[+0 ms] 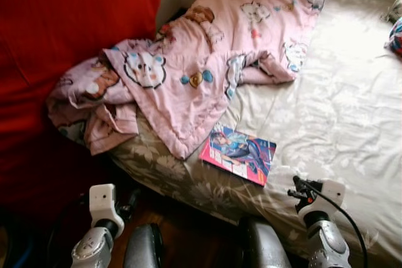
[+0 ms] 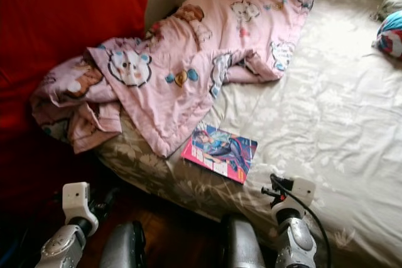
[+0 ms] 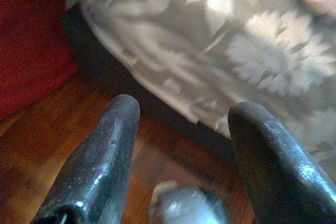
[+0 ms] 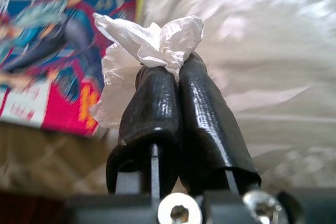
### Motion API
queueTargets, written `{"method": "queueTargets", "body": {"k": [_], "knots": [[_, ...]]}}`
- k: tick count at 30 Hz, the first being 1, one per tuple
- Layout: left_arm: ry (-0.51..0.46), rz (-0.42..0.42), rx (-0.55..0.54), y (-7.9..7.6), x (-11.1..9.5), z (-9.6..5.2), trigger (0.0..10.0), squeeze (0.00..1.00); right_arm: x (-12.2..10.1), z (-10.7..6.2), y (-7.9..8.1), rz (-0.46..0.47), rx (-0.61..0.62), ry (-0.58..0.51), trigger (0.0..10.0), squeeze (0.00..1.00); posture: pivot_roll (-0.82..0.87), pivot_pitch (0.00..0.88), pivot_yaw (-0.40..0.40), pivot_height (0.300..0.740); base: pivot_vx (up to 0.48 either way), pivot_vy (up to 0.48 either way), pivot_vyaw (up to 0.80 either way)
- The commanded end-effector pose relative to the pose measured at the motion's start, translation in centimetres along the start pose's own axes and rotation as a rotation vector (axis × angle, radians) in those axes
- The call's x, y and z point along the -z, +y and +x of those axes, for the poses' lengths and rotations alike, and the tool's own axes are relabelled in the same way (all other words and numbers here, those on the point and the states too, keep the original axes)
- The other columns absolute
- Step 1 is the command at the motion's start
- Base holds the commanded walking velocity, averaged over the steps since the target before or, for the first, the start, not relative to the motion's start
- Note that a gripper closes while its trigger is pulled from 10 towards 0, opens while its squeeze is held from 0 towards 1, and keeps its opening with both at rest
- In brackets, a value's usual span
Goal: Clean up the room
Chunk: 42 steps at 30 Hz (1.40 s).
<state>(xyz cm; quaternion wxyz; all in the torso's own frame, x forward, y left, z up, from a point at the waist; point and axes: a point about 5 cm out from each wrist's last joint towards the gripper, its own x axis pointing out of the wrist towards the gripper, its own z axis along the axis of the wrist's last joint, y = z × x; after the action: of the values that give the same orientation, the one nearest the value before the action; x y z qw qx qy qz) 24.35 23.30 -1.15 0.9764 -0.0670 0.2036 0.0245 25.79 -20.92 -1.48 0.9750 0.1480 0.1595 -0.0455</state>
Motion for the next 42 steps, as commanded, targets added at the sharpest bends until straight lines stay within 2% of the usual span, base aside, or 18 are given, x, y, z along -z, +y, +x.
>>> {"method": "queueTargets", "body": {"k": [1, 3, 7, 8, 12, 15, 18, 27, 42], "knots": [[0.063, 0.003, -0.027, 0.7, 1.5, -0.5, 10.0, 0.0, 1.5, -0.6, -0.2, -0.015, 0.019, 0.077, 10.0, 0.0, 0.06, 0.0, -0.001, 0.579, 0.0, 0.0, 0.0], [0.139, -0.002, -0.042, 0.7, 3.0, -0.9, 10.0, 0.0, 2.6, -1.3, -1.1, -0.023, 0.071, 0.145, 10.0, 0.0, 0.05, 0.0, 0.005, 0.579, 0.0, 0.0, 0.0], [0.215, -0.007, -0.048, 0.6, 4.5, -1.3, 10.0, 0.0, 4.0, -2.2, -1.8, -0.051, 0.112, 0.233, 10.0, 0.0, 0.05, 0.0, -0.002, 0.579, 0.0, 0.0, 0.0], [0.215, -0.007, -0.048, 0.6, 4.5, -1.3, 10.0, 0.0, 4.0, -2.2, -1.8, -0.051, 0.112, 0.233, 10.0, 0.0, 0.05, 0.0, -0.002, 0.579, 0.0, 0.0, 0.0], [0.287, 0.007, -0.058, 0.5, 5.8, -1.8, 10.0, 0.0, 5.8, -3.4, -2.4, -0.083, 0.142, 0.343, 10.0, 0.0, 0.06, 0.0, -0.008, 0.579, 0.0, 0.0, 0.0], [0.313, 0.019, -0.059, 0.5, 6.1, -1.9, 10.0, 0.0, 6.2, -3.8, -2.5, -0.036, 0.16, 0.345, 10.0, 0.0, 0.06, 0.0, -0.009, 0.579, 0.0, 0.0, 0.0], [0.34, 0.03, -0.057, 0.5, 6.5, -2.0, 10.0, 0.0, 7.0, -4.4, -2.6, -0.043, 0.167, 0.396, 10.0, 0.0, 0.05, 0.0, -0.009, 0.593, 0.0, 0.0, 0.0], [0.364, 0.031, -0.058, -0.1, 7.3, -2.4, 10.0, 0.0, 8.4, -5.6, -2.9, -0.048, 0.187, 0.471, 10.0, 0.0, 0.06, 0.0, -0.01, 0.643, 0.0, 0.0, 0.0], [0.378, 0.018, -0.074, -0.2, 7.8, -2.7, 10.0, 0.0, 8.6, -5.6, -2.7, -0.051, 0.177, 0.503, 10.0, 0.0, 0.07, 0.0, -0.019, 0.733, 0.0, 0.0, 0.0]]}}
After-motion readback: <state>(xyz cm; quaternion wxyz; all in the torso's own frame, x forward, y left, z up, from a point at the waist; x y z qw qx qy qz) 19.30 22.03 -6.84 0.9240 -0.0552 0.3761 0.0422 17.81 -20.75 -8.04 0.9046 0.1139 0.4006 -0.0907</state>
